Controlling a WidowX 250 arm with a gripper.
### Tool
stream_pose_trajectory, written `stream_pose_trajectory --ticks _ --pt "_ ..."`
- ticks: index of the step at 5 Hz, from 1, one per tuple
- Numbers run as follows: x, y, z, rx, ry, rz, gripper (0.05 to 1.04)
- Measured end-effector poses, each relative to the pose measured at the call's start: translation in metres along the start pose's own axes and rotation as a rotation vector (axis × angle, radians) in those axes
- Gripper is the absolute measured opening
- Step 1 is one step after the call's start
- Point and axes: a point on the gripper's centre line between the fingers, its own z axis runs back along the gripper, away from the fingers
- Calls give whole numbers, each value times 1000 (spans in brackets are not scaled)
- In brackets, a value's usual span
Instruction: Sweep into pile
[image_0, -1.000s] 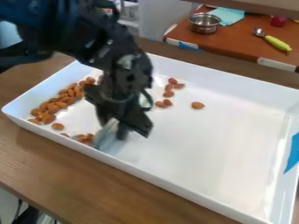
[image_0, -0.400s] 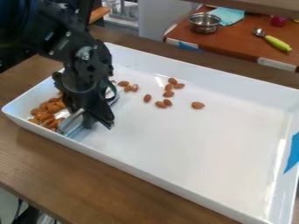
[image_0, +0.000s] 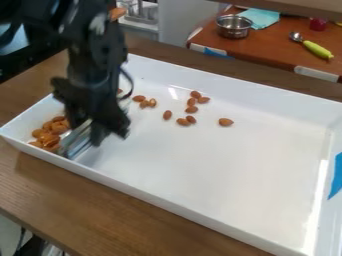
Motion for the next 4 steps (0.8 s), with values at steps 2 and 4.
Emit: stream_pose_trajectory --ticks 2,4 --pt "59 -57 50 -97 -42 162 379" --pt "83 -125 51 -110 -47 133 379"
